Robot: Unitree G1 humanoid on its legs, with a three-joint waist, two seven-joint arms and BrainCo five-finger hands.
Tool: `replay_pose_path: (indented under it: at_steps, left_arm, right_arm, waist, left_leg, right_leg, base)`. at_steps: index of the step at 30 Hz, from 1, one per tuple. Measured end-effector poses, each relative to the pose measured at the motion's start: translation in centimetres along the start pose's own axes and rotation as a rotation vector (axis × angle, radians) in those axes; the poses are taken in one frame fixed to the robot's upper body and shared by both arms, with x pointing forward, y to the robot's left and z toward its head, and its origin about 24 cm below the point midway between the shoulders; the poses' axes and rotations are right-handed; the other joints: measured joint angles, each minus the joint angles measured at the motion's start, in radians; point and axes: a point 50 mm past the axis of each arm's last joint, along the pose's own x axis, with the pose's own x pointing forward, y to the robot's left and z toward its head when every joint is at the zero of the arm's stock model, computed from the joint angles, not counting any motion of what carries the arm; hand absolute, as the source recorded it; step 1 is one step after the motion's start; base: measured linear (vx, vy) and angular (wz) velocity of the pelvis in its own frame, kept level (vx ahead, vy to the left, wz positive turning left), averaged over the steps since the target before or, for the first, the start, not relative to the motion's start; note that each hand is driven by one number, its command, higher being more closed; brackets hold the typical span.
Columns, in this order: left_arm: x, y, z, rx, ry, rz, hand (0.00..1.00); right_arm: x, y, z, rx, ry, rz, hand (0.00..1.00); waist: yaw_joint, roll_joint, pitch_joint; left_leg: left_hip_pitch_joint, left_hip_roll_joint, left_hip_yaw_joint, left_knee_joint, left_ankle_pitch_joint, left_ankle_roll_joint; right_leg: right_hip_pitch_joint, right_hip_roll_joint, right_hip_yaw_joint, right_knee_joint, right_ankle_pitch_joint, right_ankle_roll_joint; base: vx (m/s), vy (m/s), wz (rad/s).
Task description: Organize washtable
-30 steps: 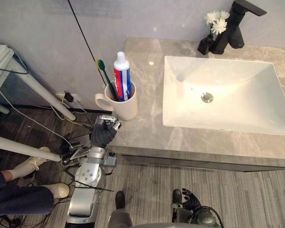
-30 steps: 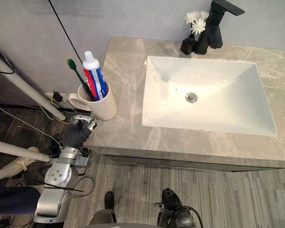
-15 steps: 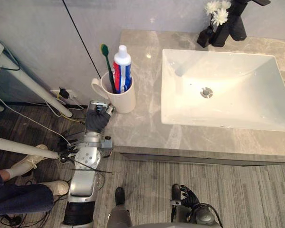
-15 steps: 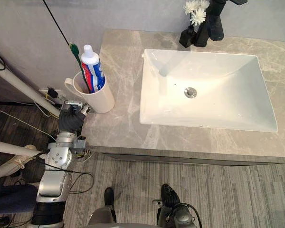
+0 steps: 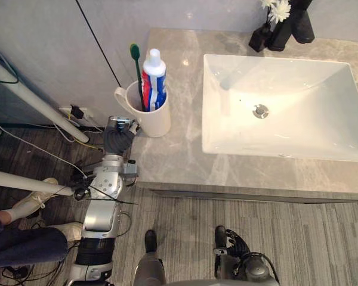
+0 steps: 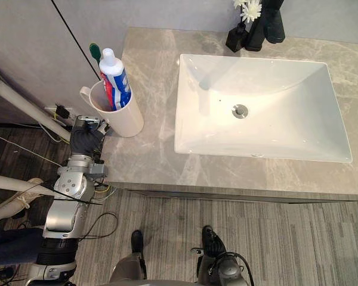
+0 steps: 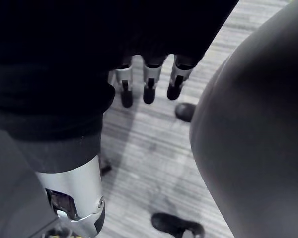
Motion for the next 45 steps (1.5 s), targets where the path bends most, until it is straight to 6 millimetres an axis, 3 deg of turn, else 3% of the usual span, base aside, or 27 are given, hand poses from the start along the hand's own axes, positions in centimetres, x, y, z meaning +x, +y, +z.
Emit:
replay_pose_path:
  at_steps: [6,13,23,30,45]
  left_arm:
    - [0.2,0.3,0.3,0.004,-0.010,-0.021,1.00]
    - [-0.7,-0.9,2.9,-0.050,-0.117,-0.146,1.00]
    - [-2.2,-2.6,2.5,-0.115,-0.083,-0.269,1.00]
    - [-1.9,-3.0,2.4,-0.099,-0.086,-0.264,1.00]
    - [0.9,-3.6,2.2,-0.050,-0.097,-0.220,1.00]
  right_arm:
    - [0.0,0.0,-0.1,0.006,0.004,-0.001,0.00]
    - [0.0,0.1,-0.3,0.006,0.014,0.003,0.00]
    - [-0.1,0.1,-0.6,0.004,0.024,0.008,0.00]
    - [-0.1,0.1,-0.6,0.004,0.022,0.007,0.00]
    - [0.0,0.0,0.1,0.004,-0.007,0.002,0.00]
  waist:
    - [-0.004,0.000,0.000]
    - [0.009,0.000,0.000]
    - [0.011,0.001,-0.001]
    - [0.011,0.002,-0.001]
    - [0.008,0.001,-0.001]
  left_leg:
    - [0.002,0.000,-0.002,0.004,0.000,0.000]
    - [0.016,0.001,-0.003,0.008,0.000,0.000]
    - [0.015,0.001,-0.004,0.008,0.000,0.000]
    - [0.006,0.001,-0.005,0.008,0.000,0.000]
    - [-0.036,0.000,-0.004,0.024,0.000,0.000]
  right_leg:
    - [0.005,0.000,0.002,0.000,0.000,0.000]
    - [0.021,0.000,0.001,-0.001,0.002,0.000]
    - [0.026,0.000,0.000,-0.010,0.006,0.001]
    - [0.018,0.000,0.000,-0.010,0.006,0.001]
    - [-0.021,0.000,0.004,-0.010,0.022,0.000]
  base:
    - [0.00,0.000,0.00]
    - [0.00,-0.001,0.00]
    - [0.00,0.000,0.00]
    - [0.00,0.000,0.00]
    - [0.00,-0.002,-0.01]
